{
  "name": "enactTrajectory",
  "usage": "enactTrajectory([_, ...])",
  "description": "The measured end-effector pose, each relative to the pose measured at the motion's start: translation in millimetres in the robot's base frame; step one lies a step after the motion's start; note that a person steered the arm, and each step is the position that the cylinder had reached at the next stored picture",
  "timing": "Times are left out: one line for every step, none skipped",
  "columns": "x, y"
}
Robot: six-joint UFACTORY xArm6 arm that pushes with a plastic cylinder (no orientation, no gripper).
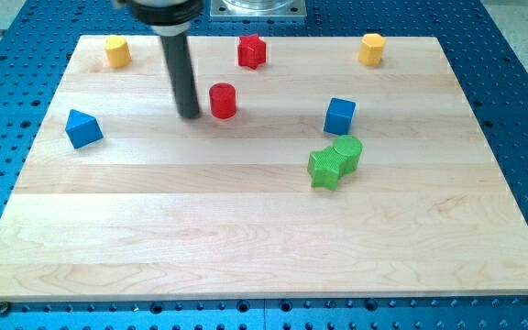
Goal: Push the red circle to the right
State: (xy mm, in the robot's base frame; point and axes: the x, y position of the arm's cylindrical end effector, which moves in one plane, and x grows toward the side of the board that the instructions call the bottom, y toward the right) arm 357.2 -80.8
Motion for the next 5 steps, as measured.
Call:
enactTrajectory([-2.7,71.1])
enactTrajectory([-17.7,133.6])
enactTrajectory([-32.5,121.3])
enactTrajectory([-46.7,126.4])
enactTrajectory([-77.3,129.4])
